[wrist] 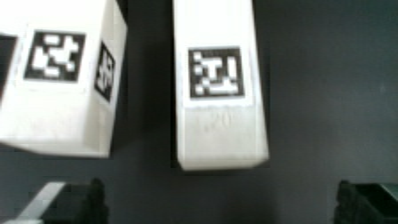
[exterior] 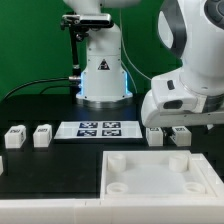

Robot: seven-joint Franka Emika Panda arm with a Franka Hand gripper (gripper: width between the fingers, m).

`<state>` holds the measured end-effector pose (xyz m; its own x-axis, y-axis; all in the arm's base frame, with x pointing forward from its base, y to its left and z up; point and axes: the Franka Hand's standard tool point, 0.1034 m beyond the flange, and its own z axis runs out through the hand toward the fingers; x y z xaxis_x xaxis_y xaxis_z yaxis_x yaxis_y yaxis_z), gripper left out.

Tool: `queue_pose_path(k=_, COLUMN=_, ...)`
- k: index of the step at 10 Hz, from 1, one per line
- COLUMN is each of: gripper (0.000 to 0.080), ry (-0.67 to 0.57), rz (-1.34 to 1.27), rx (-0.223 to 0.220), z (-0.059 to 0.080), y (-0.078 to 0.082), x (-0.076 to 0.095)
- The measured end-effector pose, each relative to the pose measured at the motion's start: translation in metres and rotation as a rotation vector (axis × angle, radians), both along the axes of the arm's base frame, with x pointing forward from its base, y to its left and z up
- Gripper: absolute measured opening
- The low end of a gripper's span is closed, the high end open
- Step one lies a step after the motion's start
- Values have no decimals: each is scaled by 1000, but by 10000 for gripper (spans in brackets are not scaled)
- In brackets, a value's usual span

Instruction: Assemble one leg

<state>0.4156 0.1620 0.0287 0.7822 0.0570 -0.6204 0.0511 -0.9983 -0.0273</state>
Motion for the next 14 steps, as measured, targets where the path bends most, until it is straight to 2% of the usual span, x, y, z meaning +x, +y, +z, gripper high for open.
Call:
queue_pose_path(k=1, gripper=648, ry=127, rz=15, rx=-15, z=-3, y=1, x=-9)
queue_pose_path(k=2, gripper=648, ry=215, rz=26, rx=-20, z=-8, y=5, x=-8)
queue_pose_path(k=3, gripper=648, ry=245, rz=26, rx=-20, z=-11, y=6, x=-5)
queue_pose_path(k=7, gripper=648, ry=251, rz=28, rx=-20, z=-16, y=6, x=-7)
queue_pose_path(k=11, gripper=648, ry=261, rz=24, rx=-32, z=-25, y=3, x=-25)
queue_pose_path(k=14, gripper=648, ry=254, rz=26, rx=-28, z=-26, y=4, x=-25)
